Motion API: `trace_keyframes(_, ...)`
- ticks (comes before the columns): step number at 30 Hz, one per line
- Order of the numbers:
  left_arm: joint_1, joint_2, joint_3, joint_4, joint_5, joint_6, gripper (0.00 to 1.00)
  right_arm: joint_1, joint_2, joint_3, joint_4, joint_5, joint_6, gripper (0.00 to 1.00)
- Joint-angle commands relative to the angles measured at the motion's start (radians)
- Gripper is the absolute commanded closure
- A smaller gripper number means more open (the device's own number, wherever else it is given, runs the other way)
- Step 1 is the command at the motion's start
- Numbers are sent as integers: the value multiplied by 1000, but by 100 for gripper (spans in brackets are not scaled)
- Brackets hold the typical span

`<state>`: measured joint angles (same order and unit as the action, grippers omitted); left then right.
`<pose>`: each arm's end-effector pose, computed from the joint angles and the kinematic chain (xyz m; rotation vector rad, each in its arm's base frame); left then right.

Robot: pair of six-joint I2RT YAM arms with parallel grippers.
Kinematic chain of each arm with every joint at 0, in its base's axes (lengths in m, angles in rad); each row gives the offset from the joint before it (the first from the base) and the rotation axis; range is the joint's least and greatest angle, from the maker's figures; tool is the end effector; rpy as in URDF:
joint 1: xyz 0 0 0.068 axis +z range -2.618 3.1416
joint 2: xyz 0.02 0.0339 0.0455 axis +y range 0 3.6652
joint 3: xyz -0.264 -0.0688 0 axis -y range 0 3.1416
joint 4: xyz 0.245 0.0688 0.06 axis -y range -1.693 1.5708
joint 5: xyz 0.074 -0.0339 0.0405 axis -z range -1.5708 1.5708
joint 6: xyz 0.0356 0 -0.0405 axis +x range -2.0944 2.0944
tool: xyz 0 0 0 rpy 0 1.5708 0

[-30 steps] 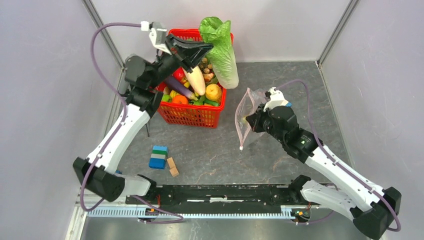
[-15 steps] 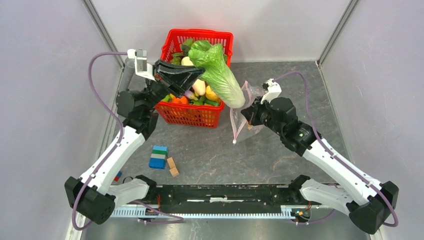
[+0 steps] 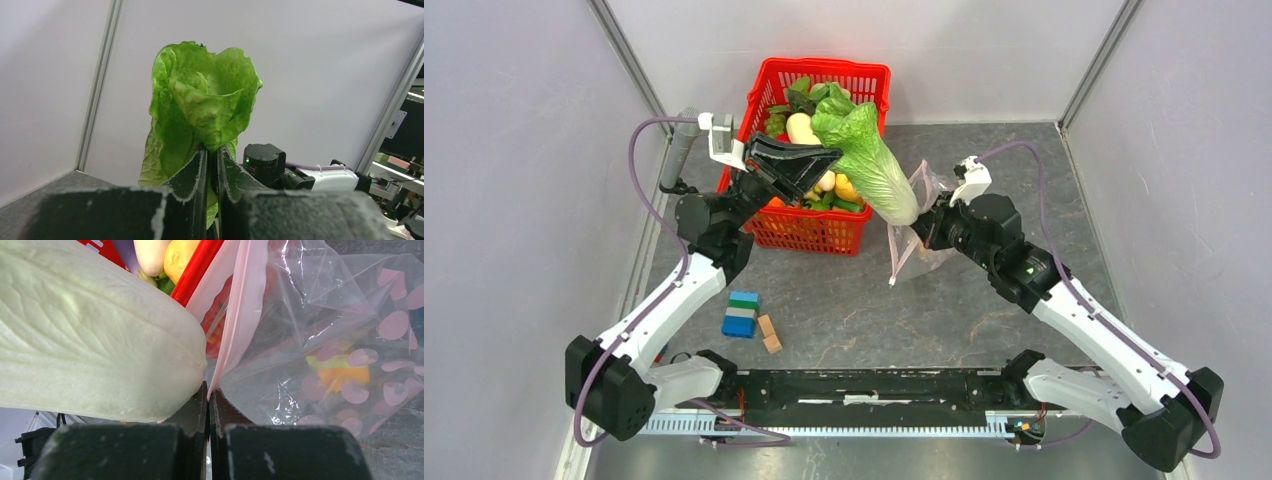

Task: Place the food in the zip-top bag and seal the zipper
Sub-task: Place the fake vegetable in the zipper food storage bag.

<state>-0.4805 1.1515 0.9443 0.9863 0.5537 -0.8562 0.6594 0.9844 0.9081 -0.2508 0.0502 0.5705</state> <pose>0.2031 -0.1270 0.4362 0.4086 0.9419 -1.4482 0.1801 0.1374 0.3393 -0.0523 1.9755 0.7765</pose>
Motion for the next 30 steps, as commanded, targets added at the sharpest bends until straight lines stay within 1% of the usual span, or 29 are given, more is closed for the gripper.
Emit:
trace_keyframes(1,-21,12,-42,59,-13,-6,98,-1,-42,16,79,-47,9,100)
trace_keyframes(2,-25,10,-48,39,-18,16,98,-2,-48,17,78,-47,8,100)
trace_keyframes(6,-51,-16,-51,-138,-69,192,98,-3,-74,23,63,-67,0,100)
trace_keyframes(8,-70,-21,-50,-181,-97,250,98,-2,-79,30,51,-88,-4,100)
trace_keyframes(17,-132,1,-51,-234,-173,345,98,-3,-109,33,60,-129,-5,100)
trace_keyframes(22,-139,-8,-68,-253,-234,389,98,-3,-119,38,59,-159,-9,100)
trace_keyframes(25,-139,-15,-59,-304,-268,443,98,-2,-121,37,52,-175,-11,100)
trace_keyframes(30,-142,-18,-55,-311,-299,468,98,-2,-126,41,47,-203,-24,100)
